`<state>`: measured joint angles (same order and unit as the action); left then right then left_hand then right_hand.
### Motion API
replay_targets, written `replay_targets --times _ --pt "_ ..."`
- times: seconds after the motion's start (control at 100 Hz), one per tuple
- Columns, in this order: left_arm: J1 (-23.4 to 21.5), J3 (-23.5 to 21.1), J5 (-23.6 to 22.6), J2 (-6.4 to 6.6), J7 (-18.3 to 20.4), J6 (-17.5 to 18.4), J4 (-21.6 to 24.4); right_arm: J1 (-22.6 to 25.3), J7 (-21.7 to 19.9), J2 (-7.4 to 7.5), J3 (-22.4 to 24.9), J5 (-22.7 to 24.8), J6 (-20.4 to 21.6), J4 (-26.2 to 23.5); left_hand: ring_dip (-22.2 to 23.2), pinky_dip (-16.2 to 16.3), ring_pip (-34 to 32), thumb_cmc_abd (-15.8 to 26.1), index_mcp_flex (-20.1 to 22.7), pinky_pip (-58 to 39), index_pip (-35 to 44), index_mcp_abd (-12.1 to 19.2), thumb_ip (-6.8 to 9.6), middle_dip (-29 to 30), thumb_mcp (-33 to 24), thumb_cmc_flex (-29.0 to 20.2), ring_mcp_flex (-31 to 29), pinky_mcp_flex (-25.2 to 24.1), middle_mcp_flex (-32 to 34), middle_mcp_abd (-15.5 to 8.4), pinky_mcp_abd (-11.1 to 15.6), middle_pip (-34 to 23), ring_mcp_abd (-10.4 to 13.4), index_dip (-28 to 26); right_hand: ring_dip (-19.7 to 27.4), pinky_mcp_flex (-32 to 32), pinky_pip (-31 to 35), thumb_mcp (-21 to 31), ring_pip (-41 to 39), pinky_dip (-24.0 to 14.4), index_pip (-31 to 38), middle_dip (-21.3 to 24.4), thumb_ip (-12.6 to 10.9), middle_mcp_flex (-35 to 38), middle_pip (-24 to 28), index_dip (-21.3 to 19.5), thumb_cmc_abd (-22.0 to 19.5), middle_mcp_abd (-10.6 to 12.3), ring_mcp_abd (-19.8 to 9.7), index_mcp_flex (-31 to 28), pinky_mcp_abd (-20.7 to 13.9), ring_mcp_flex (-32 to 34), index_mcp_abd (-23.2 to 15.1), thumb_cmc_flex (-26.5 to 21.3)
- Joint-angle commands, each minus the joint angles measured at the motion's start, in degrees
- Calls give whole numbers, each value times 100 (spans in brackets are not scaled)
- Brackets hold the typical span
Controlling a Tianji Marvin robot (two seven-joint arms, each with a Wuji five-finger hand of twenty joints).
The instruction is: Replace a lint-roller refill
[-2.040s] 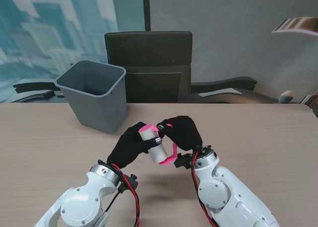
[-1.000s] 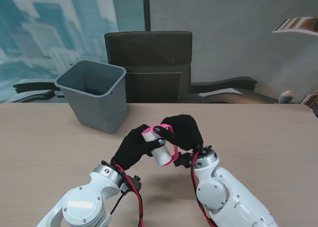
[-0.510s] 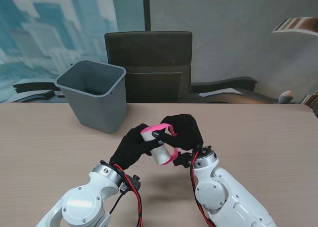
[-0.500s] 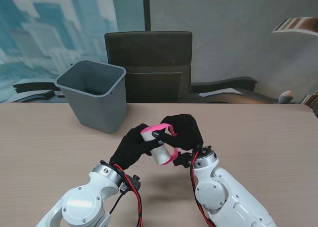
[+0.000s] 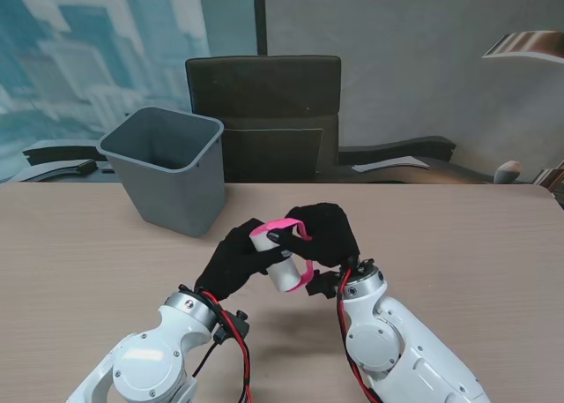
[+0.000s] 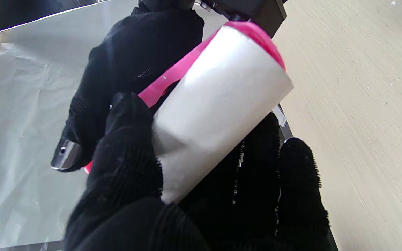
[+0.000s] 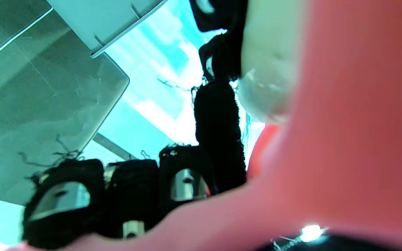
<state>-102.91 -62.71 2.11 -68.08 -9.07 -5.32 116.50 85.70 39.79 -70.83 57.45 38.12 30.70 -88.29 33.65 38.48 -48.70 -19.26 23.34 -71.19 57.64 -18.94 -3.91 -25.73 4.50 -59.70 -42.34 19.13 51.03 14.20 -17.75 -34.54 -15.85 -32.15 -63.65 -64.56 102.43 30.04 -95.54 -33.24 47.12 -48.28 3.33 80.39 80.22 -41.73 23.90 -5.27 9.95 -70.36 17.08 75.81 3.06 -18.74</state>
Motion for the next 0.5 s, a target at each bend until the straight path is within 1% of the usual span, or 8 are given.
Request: replay_targets --times 0.0,0.05,0.09,0.26,0.29,0.41,0.43,0.49 --pt "27 63 -14 -20 126 50 13 23 -138 -48 -51 -8 8 -20 94 -54 -204 838 219 -244 832 921 194 -108 -783 -1029 -214 30 205 -280 227 -637 96 -97 -133 -252 463 -18 -663 -60 -78 -165 35 277 514 13 -58 295 -2660 45 -1269 8 106 -585" --pt "42 77 -59 -17 125 93 -15 22 -162 -48 -56 -27 8 -18 93 -54 -204 838 219 -244 832 921 195 -107 -785 -1031 -216 29 207 -288 225 -636 102 -97 -133 -252 464 -42 -661 -60 -69 -169 35 277 518 10 -177 301 -2675 33 -1269 8 108 -614" --pt "48 85 -85 -15 121 122 -31 19 -180 -48 -59 -43 9 -15 93 -54 -202 835 219 -243 832 921 195 -107 -786 -1031 -213 29 205 -285 224 -635 100 -97 -138 -252 466 -292 -658 -63 -52 -182 35 277 518 10 -280 289 -2683 29 -1265 8 112 -745" --pt "59 101 -187 -8 103 255 -81 11 -201 -57 -70 -91 4 -7 94 -53 -203 834 228 -243 831 937 195 -108 -788 -1027 -214 30 205 -287 224 -632 107 -94 -141 -252 479 -421 -657 -71 -43 -196 36 276 530 10 -713 271 -2695 13 -1246 9 156 -699" --pt "60 103 -205 -7 99 278 -89 10 -206 -59 -71 -104 1 -6 94 -53 -202 833 230 -243 830 940 195 -107 -789 -1027 -212 30 204 -276 224 -632 108 -93 -145 -252 478 -745 -655 -75 -40 -212 12 277 527 15 -863 265 -2697 14 -1219 9 160 -830" --pt "72 113 -256 -4 89 344 -120 9 -237 -68 -78 -167 -10 -2 95 -53 -203 836 231 -243 829 941 194 -108 -791 -1023 -213 30 201 -288 224 -632 111 -92 -141 -246 476 -892 -655 -74 -48 -218 18 276 528 19 -1293 222 -2674 26 -1161 9 197 -767" --pt "75 115 -263 -3 88 351 -124 9 -240 -70 -80 -176 -11 0 95 -53 -203 832 231 -243 829 941 195 -109 -792 -1026 -214 30 202 -288 224 -633 111 -92 -129 -247 474 -1222 -659 -69 -50 -226 -7 277 524 18 -1418 220 -2671 27 -1128 8 202 -922" --pt "82 117 -285 -1 90 373 -138 6 -255 -74 -86 -211 -21 4 94 -53 -200 833 231 -243 829 941 195 -109 -793 -1025 -209 30 199 -285 224 -632 103 -92 -125 -244 475 -1371 -662 -68 -52 -231 -13 277 526 17 -1619 200 -2648 29 -1109 7 212 -874"
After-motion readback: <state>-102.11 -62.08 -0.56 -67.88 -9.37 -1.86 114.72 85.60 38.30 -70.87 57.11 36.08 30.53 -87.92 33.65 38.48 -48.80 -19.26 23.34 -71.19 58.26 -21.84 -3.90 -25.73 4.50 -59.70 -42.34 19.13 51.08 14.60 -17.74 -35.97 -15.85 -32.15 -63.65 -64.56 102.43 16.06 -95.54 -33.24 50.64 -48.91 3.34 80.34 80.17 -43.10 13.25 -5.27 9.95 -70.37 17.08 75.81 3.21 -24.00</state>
